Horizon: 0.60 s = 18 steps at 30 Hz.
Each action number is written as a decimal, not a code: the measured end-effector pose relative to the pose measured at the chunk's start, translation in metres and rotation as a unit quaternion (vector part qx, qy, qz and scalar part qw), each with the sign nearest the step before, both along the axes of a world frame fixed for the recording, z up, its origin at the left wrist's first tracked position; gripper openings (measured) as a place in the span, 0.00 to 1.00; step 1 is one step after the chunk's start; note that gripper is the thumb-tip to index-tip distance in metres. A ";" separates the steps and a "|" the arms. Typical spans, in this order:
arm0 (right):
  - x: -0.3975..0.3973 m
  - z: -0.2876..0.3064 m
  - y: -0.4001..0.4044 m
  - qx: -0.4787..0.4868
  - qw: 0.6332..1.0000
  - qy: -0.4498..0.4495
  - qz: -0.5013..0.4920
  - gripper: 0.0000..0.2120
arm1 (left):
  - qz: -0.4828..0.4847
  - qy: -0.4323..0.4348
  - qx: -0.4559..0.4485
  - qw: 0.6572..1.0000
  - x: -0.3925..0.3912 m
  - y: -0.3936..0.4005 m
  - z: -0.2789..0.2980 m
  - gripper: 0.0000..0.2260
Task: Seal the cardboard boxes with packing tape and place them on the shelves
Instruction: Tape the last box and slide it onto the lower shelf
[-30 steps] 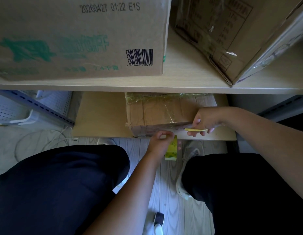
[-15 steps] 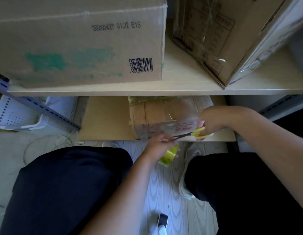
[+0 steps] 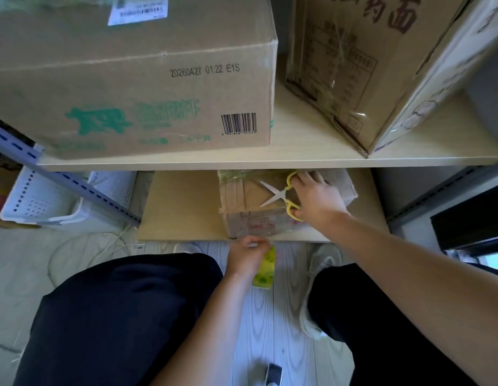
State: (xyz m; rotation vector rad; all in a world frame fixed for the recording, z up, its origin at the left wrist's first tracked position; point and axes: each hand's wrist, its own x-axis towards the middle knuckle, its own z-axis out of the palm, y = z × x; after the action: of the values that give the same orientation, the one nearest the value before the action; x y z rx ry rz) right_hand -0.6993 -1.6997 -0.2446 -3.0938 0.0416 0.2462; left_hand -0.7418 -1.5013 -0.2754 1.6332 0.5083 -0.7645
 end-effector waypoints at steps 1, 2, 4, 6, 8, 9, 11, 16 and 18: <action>0.001 -0.006 0.001 -0.011 1.000 -0.005 0.001 0.25 | 0.010 0.007 -0.003 1.000 0.000 -0.002 0.005 0.07; 0.001 -0.012 0.002 -0.028 1.000 -0.009 0.004 0.24 | 0.018 0.007 -0.008 1.000 0.001 -0.003 0.005 0.06; 0.000 -0.017 0.007 -0.082 0.996 -0.007 0.023 0.24 | 0.024 0.012 -0.017 1.000 0.002 -0.004 0.004 0.06; 0.001 -0.015 0.011 -0.128 0.991 -0.008 0.027 0.24 | 0.029 0.011 -0.016 0.999 0.004 -0.005 0.006 0.06; 0.004 0.002 0.016 -0.124 0.991 0.001 0.042 0.20 | 0.029 -0.003 -0.003 1.000 0.009 -0.006 0.011 0.08; 0.006 0.017 0.020 -0.101 0.994 0.013 0.035 0.16 | 0.037 -0.012 -0.002 0.999 0.010 -0.006 0.017 0.08; 0.004 0.043 0.024 -0.040 0.998 0.054 -0.011 0.13 | 0.053 -0.032 -0.035 0.997 0.011 -0.007 0.034 0.06; -0.045 0.113 0.042 0.073 0.996 0.037 -0.042 0.13 | 0.019 -0.106 -0.134 0.985 -0.013 -0.016 0.105 0.16; -0.067 0.139 0.049 0.111 0.992 0.020 -0.050 0.13 | 0.003 -0.137 -0.137 0.981 -0.027 -0.016 0.134 0.14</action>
State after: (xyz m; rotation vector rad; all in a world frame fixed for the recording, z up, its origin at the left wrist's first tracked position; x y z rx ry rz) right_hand -0.7659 -1.6509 -0.1059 -2.8565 0.1578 0.2876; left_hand -0.7685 -1.5170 -0.1418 1.4478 0.2007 -0.5658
